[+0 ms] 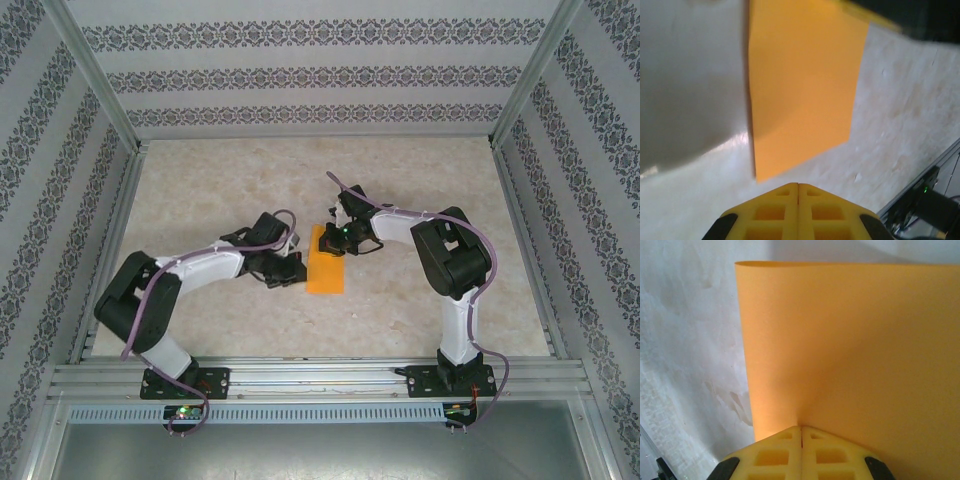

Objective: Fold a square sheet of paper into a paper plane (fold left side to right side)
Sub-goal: First fold the square sheet of paper in half at the center of the table, then hold the square sheet of paper at the center of the table.

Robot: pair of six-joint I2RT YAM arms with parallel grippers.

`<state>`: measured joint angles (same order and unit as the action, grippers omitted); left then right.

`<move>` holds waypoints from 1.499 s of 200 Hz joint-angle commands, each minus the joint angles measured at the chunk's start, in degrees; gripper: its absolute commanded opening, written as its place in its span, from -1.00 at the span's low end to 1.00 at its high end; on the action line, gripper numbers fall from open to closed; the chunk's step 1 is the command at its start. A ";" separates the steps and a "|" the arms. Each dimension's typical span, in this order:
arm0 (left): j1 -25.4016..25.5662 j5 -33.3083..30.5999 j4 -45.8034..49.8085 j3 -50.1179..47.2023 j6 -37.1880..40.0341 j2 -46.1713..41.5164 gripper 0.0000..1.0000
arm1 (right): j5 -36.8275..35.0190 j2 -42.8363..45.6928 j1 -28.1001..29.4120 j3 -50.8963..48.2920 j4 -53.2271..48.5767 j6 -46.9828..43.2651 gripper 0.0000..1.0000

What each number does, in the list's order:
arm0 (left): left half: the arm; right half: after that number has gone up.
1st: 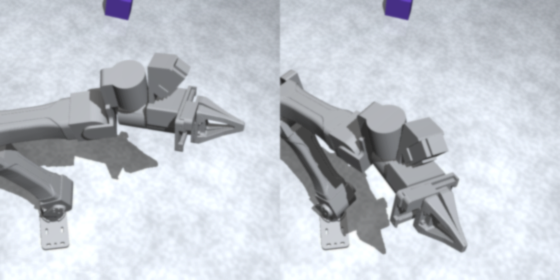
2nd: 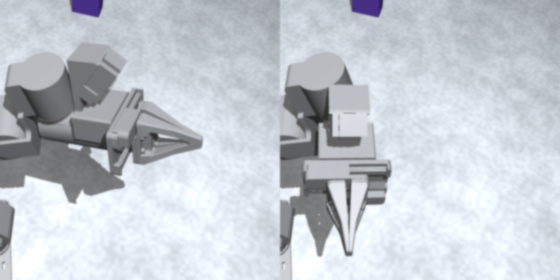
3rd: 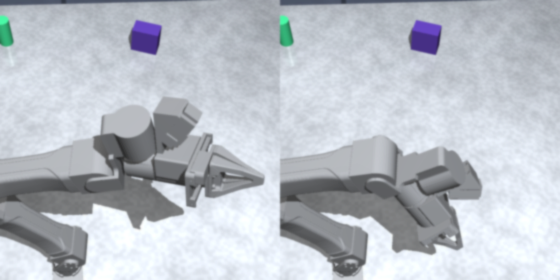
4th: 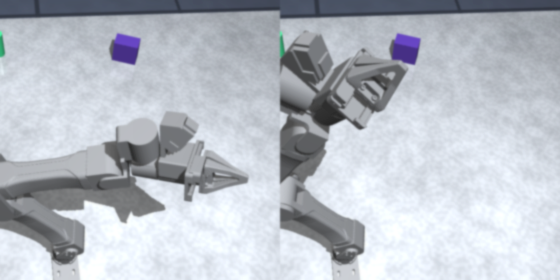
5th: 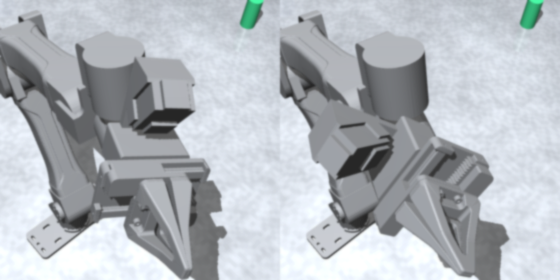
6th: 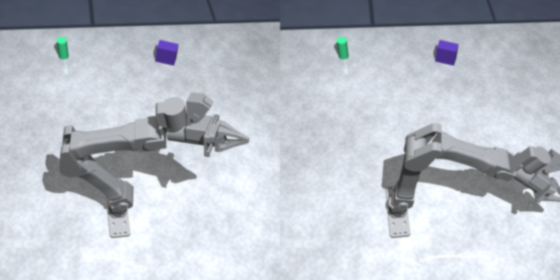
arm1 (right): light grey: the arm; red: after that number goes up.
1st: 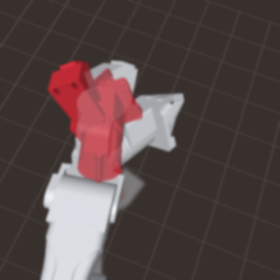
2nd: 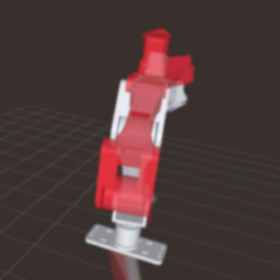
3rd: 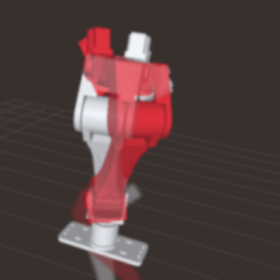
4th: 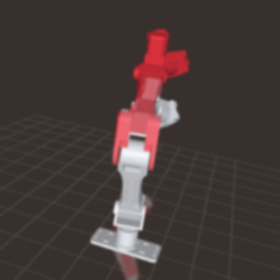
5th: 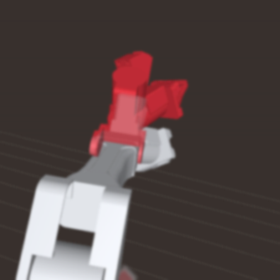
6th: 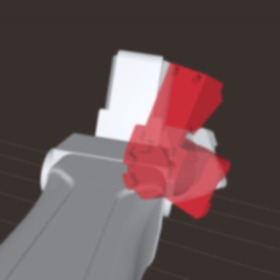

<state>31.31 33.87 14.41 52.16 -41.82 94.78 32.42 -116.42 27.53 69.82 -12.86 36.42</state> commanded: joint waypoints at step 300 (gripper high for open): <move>2.70 -1.26 -6.49 3.70 -6.17 15.99 -0.96 | -1.37 14.45 3.64 -15.76 0.20 3.21 -1.00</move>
<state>32.69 35.48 4.49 58.08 -46.89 109.10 31.35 -100.16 30.15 53.45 -14.13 38.28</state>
